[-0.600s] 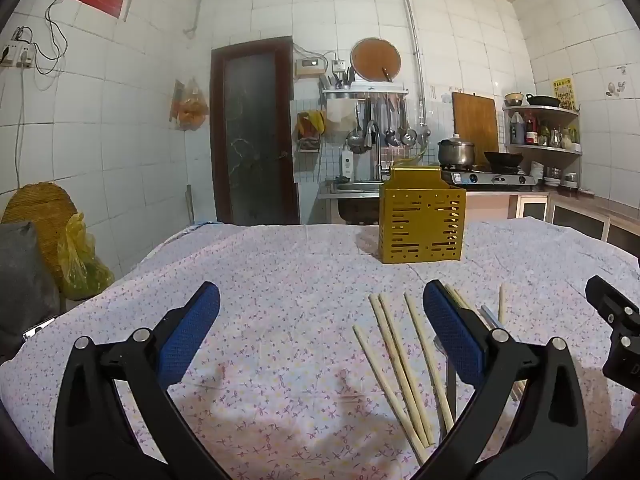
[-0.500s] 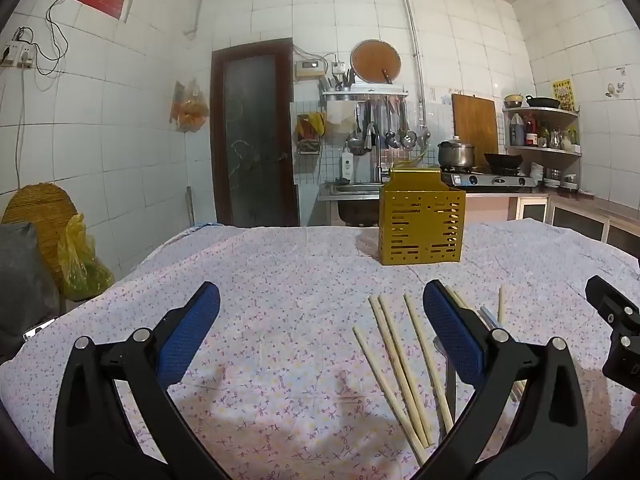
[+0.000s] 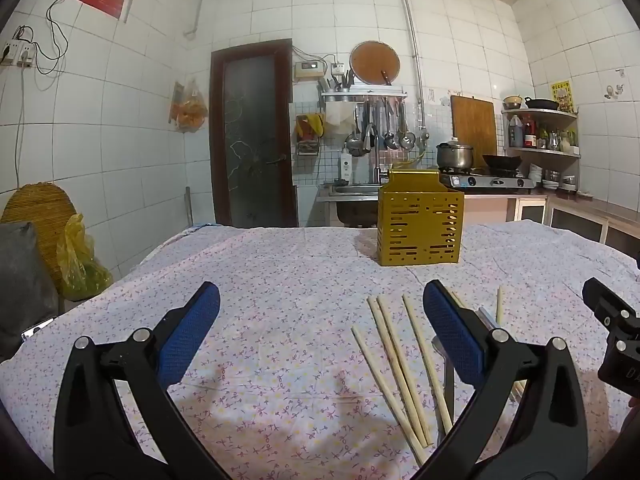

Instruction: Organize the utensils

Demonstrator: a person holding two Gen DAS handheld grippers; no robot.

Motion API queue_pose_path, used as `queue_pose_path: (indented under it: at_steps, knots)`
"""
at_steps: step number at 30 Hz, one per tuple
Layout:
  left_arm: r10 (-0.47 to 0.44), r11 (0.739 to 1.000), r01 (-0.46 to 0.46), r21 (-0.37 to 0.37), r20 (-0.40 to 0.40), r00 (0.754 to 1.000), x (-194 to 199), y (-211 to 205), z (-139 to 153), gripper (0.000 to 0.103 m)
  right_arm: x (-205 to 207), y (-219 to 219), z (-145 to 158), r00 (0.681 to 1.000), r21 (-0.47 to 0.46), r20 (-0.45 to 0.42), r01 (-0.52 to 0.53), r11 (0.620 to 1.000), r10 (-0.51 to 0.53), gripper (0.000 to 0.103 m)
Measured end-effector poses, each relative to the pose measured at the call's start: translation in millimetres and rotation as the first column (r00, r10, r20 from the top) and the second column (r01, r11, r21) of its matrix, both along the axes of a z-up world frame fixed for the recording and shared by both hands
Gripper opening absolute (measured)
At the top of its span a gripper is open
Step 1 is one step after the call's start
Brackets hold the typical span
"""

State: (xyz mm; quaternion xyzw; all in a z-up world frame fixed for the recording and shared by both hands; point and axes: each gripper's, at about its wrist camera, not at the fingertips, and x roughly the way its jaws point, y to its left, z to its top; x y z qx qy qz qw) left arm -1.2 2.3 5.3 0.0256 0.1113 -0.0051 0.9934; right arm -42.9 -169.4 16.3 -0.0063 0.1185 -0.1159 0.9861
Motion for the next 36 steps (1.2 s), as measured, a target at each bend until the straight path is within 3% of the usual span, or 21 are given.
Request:
queue_pose_path:
  at_steps: [36]
  knots:
    - [-0.006,1.0,0.006,-0.001,0.019,1.0,-8,-6,10,0.098,-2,-6,2,1.0,0.019,0.003,0.004,1.0,-0.004,0.099]
